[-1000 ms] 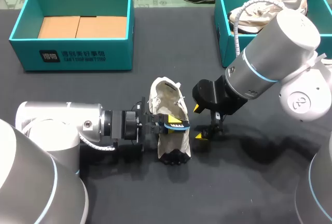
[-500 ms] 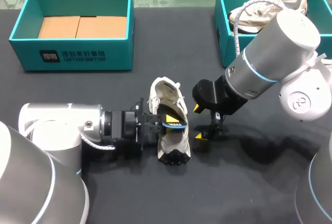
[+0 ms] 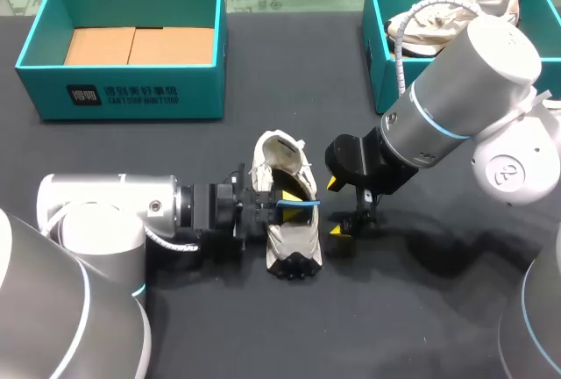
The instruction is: Take the shoe out of the shoebox, open the shoe tongue, remove and reinsert the insole, then place the shoe into the shoebox
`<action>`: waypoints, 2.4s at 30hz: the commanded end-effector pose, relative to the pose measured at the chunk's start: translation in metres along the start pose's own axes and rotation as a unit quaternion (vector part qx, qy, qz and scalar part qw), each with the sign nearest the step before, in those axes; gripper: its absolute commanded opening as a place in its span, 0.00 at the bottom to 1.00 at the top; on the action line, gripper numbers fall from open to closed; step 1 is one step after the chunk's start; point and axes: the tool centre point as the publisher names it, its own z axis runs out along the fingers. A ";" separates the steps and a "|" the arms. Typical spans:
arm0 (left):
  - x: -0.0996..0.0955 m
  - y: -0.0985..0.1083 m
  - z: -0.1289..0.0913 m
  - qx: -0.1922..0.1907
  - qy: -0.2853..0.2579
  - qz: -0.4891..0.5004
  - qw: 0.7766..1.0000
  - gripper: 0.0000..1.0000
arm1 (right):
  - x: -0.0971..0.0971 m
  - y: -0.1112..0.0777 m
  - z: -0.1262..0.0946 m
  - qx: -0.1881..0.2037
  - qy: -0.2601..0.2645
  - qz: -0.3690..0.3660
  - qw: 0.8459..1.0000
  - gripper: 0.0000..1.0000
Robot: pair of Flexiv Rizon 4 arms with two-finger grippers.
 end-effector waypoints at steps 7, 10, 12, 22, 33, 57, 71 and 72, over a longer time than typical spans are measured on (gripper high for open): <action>-0.003 -0.009 -0.004 0.017 0.003 -0.013 1.000 0.31 | 0.001 0.000 0.001 -0.001 0.000 0.000 1.000 1.00; -0.004 -0.015 -0.005 0.024 0.003 -0.010 1.000 0.33 | 0.001 0.000 0.001 -0.001 0.000 0.000 1.000 1.00; -0.004 -0.020 -0.005 0.030 0.004 -0.007 1.000 0.34 | 0.001 0.000 0.001 -0.001 0.000 0.000 1.000 1.00; -0.001 -0.042 -0.004 0.040 0.010 0.021 0.999 0.29 | 0.001 0.000 0.001 -0.001 0.000 0.000 1.000 1.00; 0.002 -0.035 -0.002 0.045 0.017 0.047 0.998 0.00 | 0.001 0.000 0.001 -0.001 0.000 0.000 1.000 1.00; 0.002 -0.001 0.000 -0.002 0.012 0.008 1.000 0.00 | 0.001 0.000 0.001 -0.001 0.000 0.000 1.000 1.00; 0.003 -0.037 -0.010 0.030 0.005 0.009 0.999 0.36 | 0.001 0.000 0.001 -0.001 0.000 0.000 1.000 1.00; 0.003 -0.040 -0.010 0.031 0.005 0.011 0.999 0.36 | 0.001 0.000 0.001 -0.001 0.000 0.000 1.000 1.00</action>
